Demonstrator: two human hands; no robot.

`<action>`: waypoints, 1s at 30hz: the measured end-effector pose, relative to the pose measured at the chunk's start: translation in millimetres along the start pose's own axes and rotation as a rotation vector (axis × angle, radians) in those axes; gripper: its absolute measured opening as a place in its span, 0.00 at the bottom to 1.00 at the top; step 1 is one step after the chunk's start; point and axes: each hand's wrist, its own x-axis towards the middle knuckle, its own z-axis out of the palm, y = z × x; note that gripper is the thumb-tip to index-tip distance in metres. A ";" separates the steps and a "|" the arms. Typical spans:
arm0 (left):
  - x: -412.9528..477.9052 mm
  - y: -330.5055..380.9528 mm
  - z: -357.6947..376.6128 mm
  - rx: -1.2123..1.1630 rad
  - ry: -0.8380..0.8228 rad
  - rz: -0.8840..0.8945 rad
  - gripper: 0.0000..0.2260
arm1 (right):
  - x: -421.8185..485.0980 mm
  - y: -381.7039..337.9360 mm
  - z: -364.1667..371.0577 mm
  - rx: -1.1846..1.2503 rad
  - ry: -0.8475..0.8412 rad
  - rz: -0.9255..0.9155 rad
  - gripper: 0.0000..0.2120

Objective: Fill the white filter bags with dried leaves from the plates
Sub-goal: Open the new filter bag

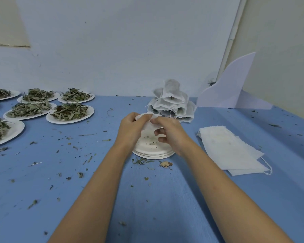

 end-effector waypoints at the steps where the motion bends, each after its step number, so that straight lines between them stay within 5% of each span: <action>1: -0.5 -1.0 2.2 0.057 0.046 0.057 0.12 | -0.7 0.2 2.7 -0.066 0.024 -0.024 0.05; 5: -5.7 -1.8 10.6 0.323 0.213 0.238 0.09 | -3.7 3.6 16.0 -0.343 0.207 -0.164 0.15; 9: -7.7 -1.0 12.9 0.493 0.268 0.296 0.10 | -7.6 2.4 24.3 -0.392 0.357 -0.305 0.10; 18: -16.8 2.6 13.3 0.603 0.384 0.376 0.07 | -5.0 7.6 16.8 -0.891 0.325 -0.330 0.07; 25: -18.0 2.4 23.5 0.452 0.269 0.379 0.11 | -3.7 6.9 17.9 -0.877 0.325 -0.244 0.14; 30: -16.1 1.7 10.2 0.726 0.313 0.309 0.15 | -3.2 2.6 7.0 -0.789 0.378 -0.216 0.12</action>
